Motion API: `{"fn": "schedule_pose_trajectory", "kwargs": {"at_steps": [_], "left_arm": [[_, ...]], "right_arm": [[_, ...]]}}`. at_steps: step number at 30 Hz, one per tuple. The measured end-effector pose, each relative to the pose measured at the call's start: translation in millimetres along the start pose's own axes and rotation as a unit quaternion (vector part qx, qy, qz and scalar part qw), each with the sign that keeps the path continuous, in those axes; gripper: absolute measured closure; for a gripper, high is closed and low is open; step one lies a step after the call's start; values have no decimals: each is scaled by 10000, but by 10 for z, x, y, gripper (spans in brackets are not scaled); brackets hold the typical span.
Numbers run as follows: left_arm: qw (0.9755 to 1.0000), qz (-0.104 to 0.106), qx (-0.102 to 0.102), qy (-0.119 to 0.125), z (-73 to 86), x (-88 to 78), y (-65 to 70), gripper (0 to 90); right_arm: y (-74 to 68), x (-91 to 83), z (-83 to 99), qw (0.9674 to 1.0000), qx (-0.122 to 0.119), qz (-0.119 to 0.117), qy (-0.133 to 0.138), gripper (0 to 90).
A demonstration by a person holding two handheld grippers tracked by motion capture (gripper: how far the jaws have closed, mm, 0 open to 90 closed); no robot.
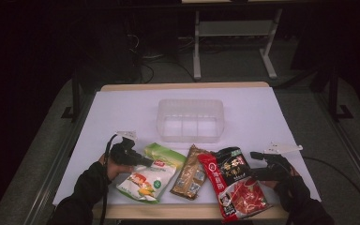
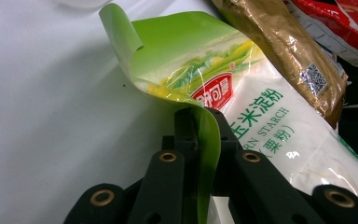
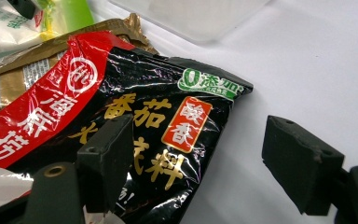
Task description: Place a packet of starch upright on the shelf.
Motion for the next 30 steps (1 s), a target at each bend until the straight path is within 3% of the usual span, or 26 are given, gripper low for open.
{"fn": "schedule_pose_trajectory", "kwargs": {"at_steps": [5,7,9,16,20,24,25,27,30], "left_arm": [[9994,-187,233,175,7,-53,75,873],[9993,-205,235,230,15,-66,87,873],[9986,-123,224,454,47,-129,106,874],[9961,-305,348,745,109,-262,185,885],[9914,-368,509,1149,64,-409,360,893],[9851,-376,690,1531,19,-543,533,897],[9851,-376,690,1531,19,-543,533,897],[9799,-502,761,1776,19,-627,634,898],[9765,-486,790,1947,24,-691,700,898]], "right_arm": [[8,-5,0,10000,2,22,49,241],[10,-7,1,10000,10,20,54,241],[10,-10,2,10000,12,13,72,241],[10,-11,4,10000,15,7,78,241],[14,-12,3,10000,29,5,79,240],[15,-9,1,10000,10,-6,77,241],[15,-9,1,10000,10,-6,77,241],[18,-10,1,10000,23,-6,82,240],[23,-9,-1,10000,37,-17,88,241]]}}
Point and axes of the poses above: each handheld gripper's, and its own axes: x roughly forward along the jaws, z roughly out of its underside, y roughly to its right, the point moved 2 cm from there along x, roughly forward along the jaws
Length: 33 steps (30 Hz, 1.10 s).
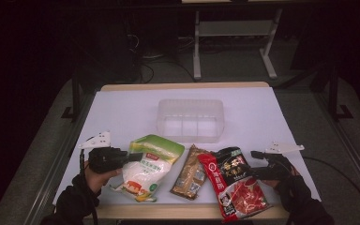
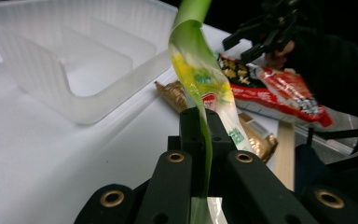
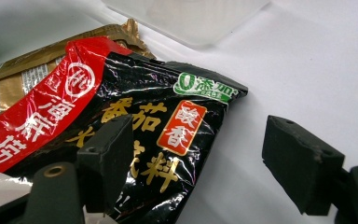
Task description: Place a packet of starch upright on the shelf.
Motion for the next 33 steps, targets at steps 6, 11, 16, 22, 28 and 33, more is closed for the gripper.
{"fn": "schedule_pose_trajectory", "kwargs": {"at_steps": [6,11,16,22,28,33], "left_arm": [[9985,-332,255,347,-108,-73,129,899],[9958,-595,384,576,-176,-135,156,899],[9928,-762,390,836,-232,-187,127,899],[9893,-909,455,1042,-325,-243,131,899],[9853,-1032,445,1289,-420,-291,119,898],[9824,-1111,309,1468,-477,-282,56,898]], "right_arm": [[2,2,0,10000,-8,-1,-3,241],[4,-1,3,10000,5,2,9,240],[5,-11,5,10000,4,35,46,240],[1,-67,-12,9994,-93,166,295,276],[-60,-156,-67,9958,-398,570,592,257],[-58,-149,-60,9952,-432,680,554,255]]}}
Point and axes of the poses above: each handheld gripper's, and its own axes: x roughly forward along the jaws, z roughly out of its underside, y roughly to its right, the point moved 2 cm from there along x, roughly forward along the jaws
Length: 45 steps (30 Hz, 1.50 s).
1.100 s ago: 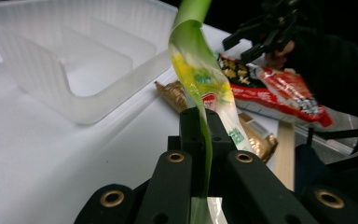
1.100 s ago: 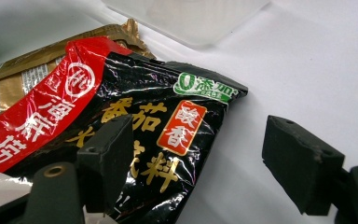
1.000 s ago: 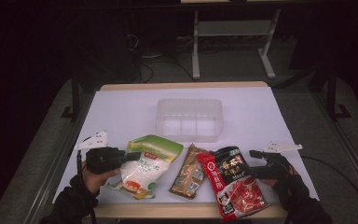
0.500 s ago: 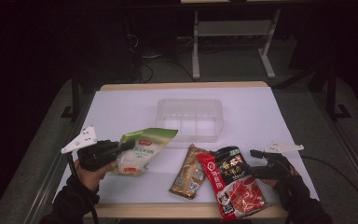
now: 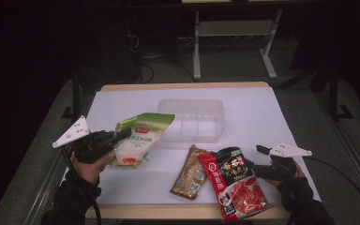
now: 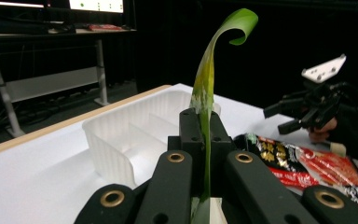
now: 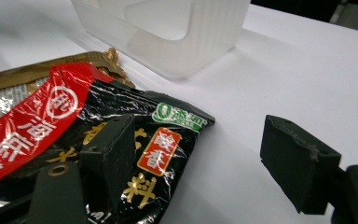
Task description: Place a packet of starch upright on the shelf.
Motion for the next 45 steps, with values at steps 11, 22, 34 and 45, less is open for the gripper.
{"fn": "schedule_pose_trajectory", "kwargs": {"at_steps": [11,22,34,45], "left_arm": [[9997,-119,-214,63,-143,458,-148,898],[9979,-463,-438,117,-252,1016,-339,897],[9938,-943,-570,148,-275,1572,-438,895],[9891,-1291,-692,172,-153,1895,-480,892]], "right_arm": [[9,30,39,9999,-12,-17,-112,255],[15,27,56,9999,-15,-5,-148,255],[8,37,63,9998,-44,-21,-188,255],[-7,47,76,9996,-91,-38,-250,260]]}}
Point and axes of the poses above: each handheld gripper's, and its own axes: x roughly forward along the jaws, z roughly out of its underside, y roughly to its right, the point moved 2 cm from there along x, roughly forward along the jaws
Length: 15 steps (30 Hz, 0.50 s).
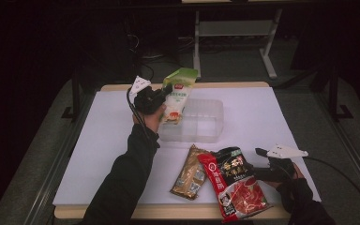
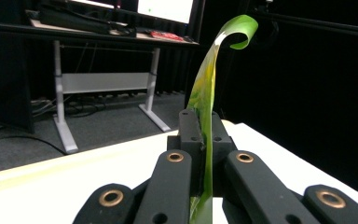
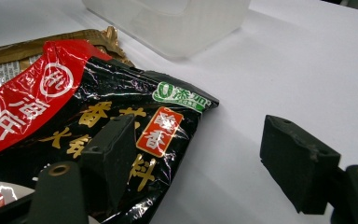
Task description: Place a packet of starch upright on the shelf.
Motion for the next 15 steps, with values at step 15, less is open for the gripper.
{"fn": "schedule_pose_trajectory", "kwargs": {"at_steps": [15], "left_arm": [[9997,44,-122,-195,274,60,-99,848]], "right_arm": [[-13,12,3,10000,-48,-7,-29,260]]}}
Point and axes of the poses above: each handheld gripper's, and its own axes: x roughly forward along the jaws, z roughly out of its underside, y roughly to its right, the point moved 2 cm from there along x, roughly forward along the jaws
